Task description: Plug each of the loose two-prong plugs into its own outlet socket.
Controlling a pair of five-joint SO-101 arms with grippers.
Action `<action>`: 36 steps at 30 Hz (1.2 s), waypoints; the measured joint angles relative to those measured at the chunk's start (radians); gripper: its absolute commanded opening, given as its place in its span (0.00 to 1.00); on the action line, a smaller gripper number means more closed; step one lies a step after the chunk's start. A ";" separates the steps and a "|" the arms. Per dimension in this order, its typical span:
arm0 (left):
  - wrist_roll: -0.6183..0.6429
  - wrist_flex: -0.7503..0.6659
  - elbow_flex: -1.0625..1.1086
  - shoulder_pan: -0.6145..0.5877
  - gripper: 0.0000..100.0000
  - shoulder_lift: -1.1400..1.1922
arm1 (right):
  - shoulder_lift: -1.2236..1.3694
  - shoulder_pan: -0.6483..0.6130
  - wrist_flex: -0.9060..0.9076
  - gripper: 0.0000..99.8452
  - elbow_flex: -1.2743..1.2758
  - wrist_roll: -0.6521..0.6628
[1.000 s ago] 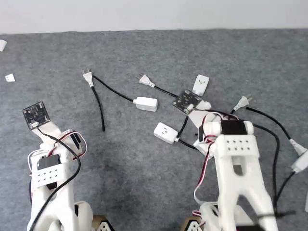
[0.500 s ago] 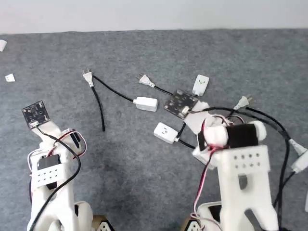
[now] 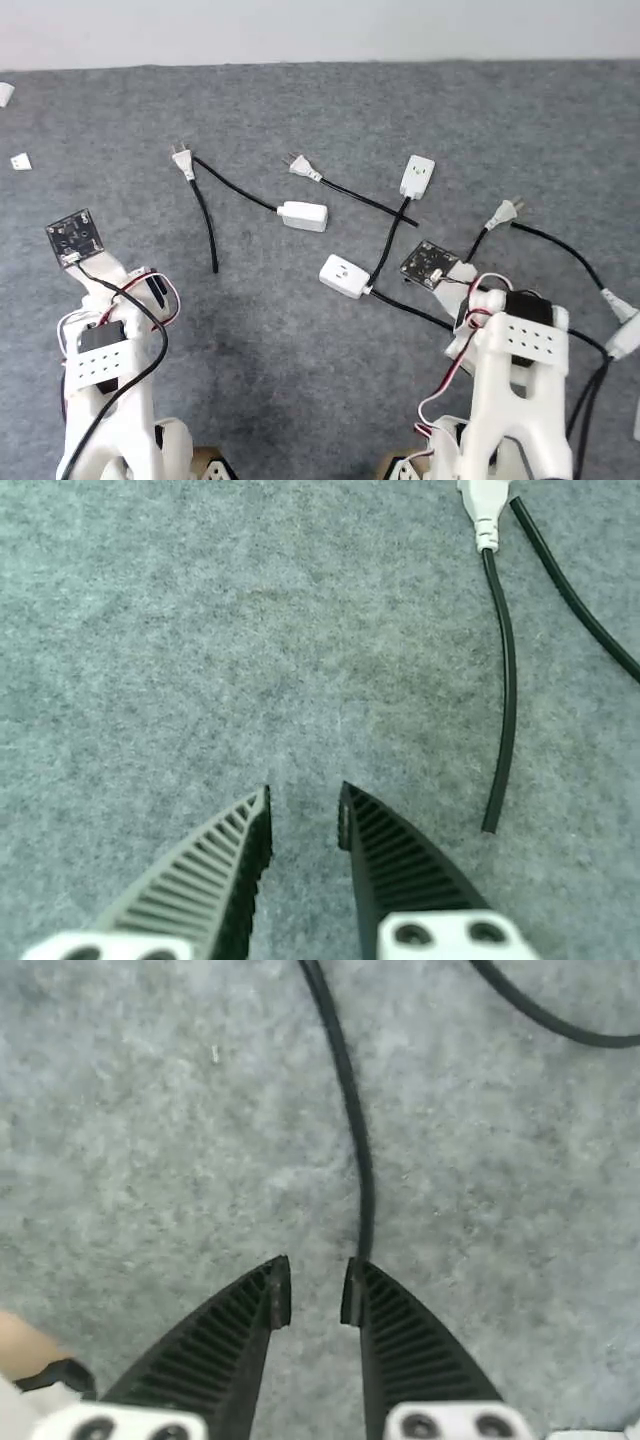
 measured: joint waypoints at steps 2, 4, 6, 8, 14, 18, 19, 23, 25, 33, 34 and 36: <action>0.000 -0.002 0.000 0.000 0.11 0.000 | 0.000 -0.003 -0.026 0.15 0.012 0.003; 0.000 -0.005 0.000 0.000 0.11 0.000 | 0.000 -0.002 -0.049 0.15 0.025 0.003; 0.000 -0.005 0.000 0.000 0.11 0.000 | 0.000 0.006 -0.077 0.15 0.046 0.003; 0.000 -0.005 0.000 0.002 0.11 0.002 | 0.000 0.008 -0.103 0.15 0.066 0.003; 0.000 -0.023 0.000 0.020 0.11 0.005 | 0.002 0.005 -0.184 0.14 0.137 0.023; 0.000 -0.092 0.009 0.020 0.10 0.034 | 0.002 0.005 -0.227 0.07 0.198 0.075; 0.000 -0.103 0.009 0.020 0.10 0.046 | 0.002 0.006 -0.241 0.07 0.209 0.086; 0.000 -0.112 -0.003 0.020 0.10 0.115 | 0.000 0.038 -0.292 0.08 0.224 0.118; 0.000 -0.112 -0.026 0.020 0.10 0.157 | 0.000 0.069 -0.315 0.08 0.227 0.153; 0.000 -0.112 -0.061 0.018 0.10 0.198 | 0.000 0.121 -0.396 0.08 0.253 0.206; 0.000 -0.112 -0.061 0.018 0.10 0.198 | 0.000 0.121 -0.397 0.08 0.253 0.206; 0.000 -0.112 -0.061 0.018 0.10 0.198 | 0.000 0.107 -0.397 0.08 0.259 0.206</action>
